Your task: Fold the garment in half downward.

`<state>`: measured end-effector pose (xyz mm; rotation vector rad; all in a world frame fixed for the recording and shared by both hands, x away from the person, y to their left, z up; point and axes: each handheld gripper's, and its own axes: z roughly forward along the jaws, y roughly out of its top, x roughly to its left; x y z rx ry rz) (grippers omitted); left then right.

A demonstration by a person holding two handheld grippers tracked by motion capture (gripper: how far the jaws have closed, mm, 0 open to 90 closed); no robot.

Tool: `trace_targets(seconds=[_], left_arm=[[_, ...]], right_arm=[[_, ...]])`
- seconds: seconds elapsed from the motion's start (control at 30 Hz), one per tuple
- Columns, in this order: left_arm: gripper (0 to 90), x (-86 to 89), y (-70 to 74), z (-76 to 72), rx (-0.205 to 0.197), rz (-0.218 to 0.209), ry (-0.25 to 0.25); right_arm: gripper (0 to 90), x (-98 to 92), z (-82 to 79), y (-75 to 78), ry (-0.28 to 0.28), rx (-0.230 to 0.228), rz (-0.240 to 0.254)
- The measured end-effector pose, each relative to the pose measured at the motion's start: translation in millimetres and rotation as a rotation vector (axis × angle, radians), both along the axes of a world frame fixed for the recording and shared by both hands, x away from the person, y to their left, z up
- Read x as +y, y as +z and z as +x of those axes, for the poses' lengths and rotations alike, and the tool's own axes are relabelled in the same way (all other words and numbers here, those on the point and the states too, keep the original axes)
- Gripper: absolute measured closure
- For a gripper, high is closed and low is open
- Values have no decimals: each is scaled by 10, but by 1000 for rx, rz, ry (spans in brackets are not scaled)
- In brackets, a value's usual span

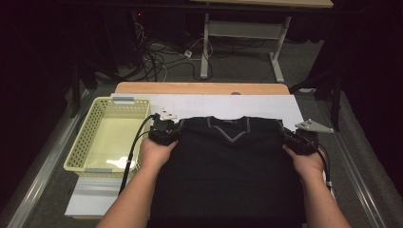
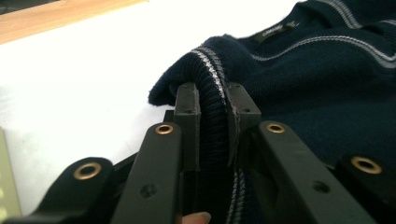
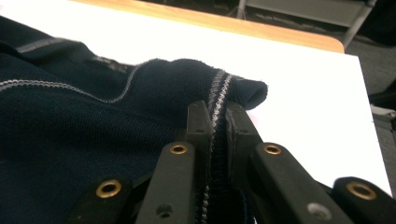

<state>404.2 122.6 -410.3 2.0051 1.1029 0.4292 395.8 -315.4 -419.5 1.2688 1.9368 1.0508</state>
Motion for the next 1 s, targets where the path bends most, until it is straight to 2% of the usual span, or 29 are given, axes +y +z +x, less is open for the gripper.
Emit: trace_targets(seconds=[0.1, 0.23, 0.4, 0.53, 0.67, 0.73, 0.93, 1.0], left_arm=[[761, 39, 3, -145, -4, -8, -22], [761, 107, 6, -354, -14, -58, -46], [761, 159, 7, -642, -35, -63, -84], [760, 194, -43, -880, -51, -50, -116], [760, 201, -94, -1118, -71, -39, -171], [759, 197, -130, -1231, -68, -33, -195], [759, 198, -239, -1513, -44, -73, -244], [758, 174, -277, -1581, -35, -52, -257]], right_arm=[[837, -2, -171, 34, 13, -22, -8], [837, 1, -393, 59, 25, -37, 3], [837, 0, -673, 123, 52, -68, -4], [836, -19, -924, 153, 79, -92, -2], [836, -63, -1180, 146, 99, -104, 3], [836, -94, -1308, 125, 104, -104, 9], [835, -181, -1709, -77, 108, -93, 30], [835, -207, -1816, -184, 104, -76, 45]])
